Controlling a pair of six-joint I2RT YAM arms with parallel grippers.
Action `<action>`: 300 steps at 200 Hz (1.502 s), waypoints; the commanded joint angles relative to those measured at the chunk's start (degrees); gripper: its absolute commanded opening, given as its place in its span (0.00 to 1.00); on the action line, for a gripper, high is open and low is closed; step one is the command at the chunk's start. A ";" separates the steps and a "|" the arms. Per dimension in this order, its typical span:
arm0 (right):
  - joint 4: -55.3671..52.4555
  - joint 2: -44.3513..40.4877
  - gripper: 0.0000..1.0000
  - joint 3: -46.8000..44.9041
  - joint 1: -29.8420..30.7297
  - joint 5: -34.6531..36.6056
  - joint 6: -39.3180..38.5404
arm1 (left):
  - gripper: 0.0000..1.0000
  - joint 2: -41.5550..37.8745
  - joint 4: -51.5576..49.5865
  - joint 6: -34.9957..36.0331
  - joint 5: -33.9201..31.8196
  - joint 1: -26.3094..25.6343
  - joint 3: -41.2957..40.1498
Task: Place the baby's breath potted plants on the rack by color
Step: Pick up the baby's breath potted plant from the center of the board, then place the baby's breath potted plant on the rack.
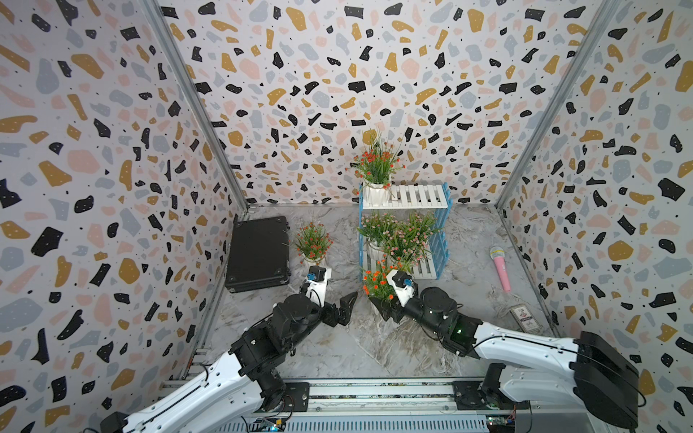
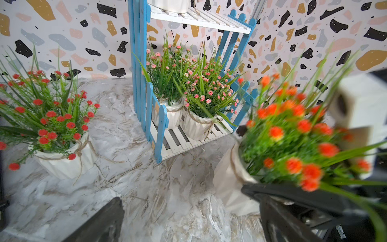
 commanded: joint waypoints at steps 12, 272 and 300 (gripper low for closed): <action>-20.33 -5.04 0.59 11.58 -0.92 4.45 -0.96 | 0.99 0.66 0.16 -0.24 -0.38 -0.05 2.32; -23.59 34.39 0.58 71.78 -34.28 -15.09 -3.79 | 0.99 -1.71 -4.79 0.81 -1.89 -0.03 3.96; -21.18 37.75 0.59 73.47 -34.70 -15.77 -3.64 | 0.99 -2.59 -5.34 0.98 -2.30 -0.02 3.82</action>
